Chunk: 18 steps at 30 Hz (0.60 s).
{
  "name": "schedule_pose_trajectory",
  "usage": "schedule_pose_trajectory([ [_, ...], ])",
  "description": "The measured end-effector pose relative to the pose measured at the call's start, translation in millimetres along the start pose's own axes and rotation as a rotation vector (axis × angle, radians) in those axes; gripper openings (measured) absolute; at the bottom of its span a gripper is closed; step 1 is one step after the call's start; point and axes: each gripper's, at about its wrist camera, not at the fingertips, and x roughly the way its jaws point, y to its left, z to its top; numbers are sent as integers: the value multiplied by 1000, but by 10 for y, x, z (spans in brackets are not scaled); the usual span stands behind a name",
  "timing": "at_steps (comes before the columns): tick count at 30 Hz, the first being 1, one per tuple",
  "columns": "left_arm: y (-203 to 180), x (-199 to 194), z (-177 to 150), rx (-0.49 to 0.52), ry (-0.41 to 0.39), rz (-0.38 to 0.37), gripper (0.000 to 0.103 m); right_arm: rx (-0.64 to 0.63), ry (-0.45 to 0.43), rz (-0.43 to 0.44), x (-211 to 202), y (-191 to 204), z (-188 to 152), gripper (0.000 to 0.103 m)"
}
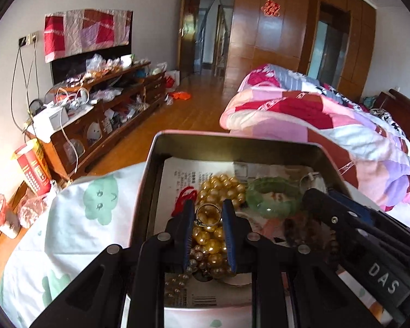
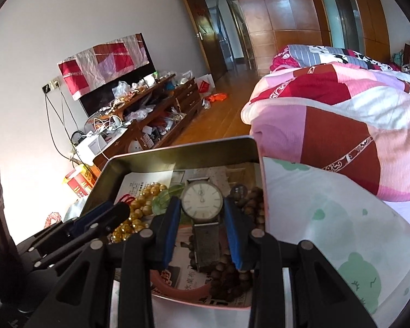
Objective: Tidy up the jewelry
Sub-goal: 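Open both tools to drop the watch and ring into the tin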
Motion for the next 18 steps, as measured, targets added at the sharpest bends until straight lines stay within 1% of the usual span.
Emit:
schedule_pose_trajectory([
  [6,11,34,-11,-23,13,32,21,-45,1,-24,51,72,-31,35],
  [10,-31,75,13,2,26,70,21,-43,-3,-20,44,67,-31,36],
  [12,-50,81,10,9,30,79,21,-38,-6,-5,38,61,-29,38],
  [13,-55,88,14,9,31,82,22,-34,-9,-2,31,59,-31,44],
  [14,-57,87,12,9,30,80,22,-28,-20,9,5,49,-34,47],
  [15,-62,87,12,10,30,81,23,-24,-32,12,-15,58,-32,53],
  [16,-79,87,10,15,29,90,27,-20,-50,3,-50,54,-36,62],
  [17,-92,89,8,22,29,99,34,-16,-67,9,-80,47,-36,64],
  [18,-115,84,4,33,27,108,40,-13,-74,13,-96,43,-30,70],
])
